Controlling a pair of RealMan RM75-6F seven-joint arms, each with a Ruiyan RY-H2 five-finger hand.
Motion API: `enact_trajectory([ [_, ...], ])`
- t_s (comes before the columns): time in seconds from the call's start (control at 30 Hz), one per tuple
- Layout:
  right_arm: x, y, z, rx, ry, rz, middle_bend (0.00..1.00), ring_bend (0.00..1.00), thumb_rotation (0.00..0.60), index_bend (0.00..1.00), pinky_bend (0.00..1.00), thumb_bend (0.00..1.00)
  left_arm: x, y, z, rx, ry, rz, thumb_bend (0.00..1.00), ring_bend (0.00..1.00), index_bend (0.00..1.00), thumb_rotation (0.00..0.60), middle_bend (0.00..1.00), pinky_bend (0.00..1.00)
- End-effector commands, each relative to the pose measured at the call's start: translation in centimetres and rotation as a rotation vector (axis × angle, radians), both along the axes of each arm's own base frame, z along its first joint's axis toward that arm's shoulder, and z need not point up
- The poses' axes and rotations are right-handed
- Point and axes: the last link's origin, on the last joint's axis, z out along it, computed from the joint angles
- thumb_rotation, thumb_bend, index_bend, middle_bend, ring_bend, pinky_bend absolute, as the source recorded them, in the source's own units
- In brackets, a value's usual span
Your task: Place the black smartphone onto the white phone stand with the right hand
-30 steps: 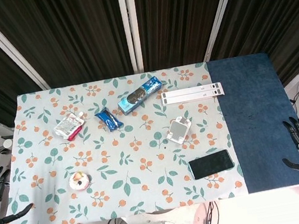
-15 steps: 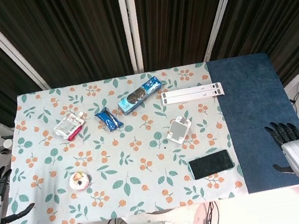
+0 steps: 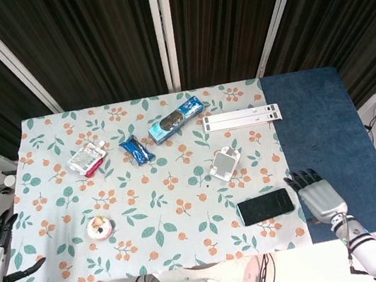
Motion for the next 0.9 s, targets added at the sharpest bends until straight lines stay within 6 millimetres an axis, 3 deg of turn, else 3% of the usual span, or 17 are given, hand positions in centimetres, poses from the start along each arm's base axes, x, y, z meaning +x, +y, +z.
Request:
enact_trajectory([
  [0.03, 1.8, -1.1, -2.2, 0.022, -0.010, 0.044, 0.00, 0.00, 0.600, 0.00, 0.00, 0.00, 0.0, -0.1, 0.1, 0.001, 0.001, 0.001, 0.00, 0.00, 0.05, 0.208, 0.00, 0.12],
  [0.43, 2.5, -2.0, -3.7, 0.049, -0.087, 0.030, 0.00, 0.00, 0.600, 0.00, 0.00, 0.02, -0.2, -0.4, 0.4, -0.009, 0.017, 0.009, 0.00, 0.00, 0.05, 0.207, 0.00, 0.12],
  [0.9, 2.6, -2.0, -4.8, 0.067, -0.112, 0.003, 0.00, 0.00, 0.600, 0.15, 0.00, 0.06, 0.2, -0.2, 0.3, -0.020, 0.036, 0.010, 0.00, 0.00, 0.05, 0.207, 0.01, 0.12],
])
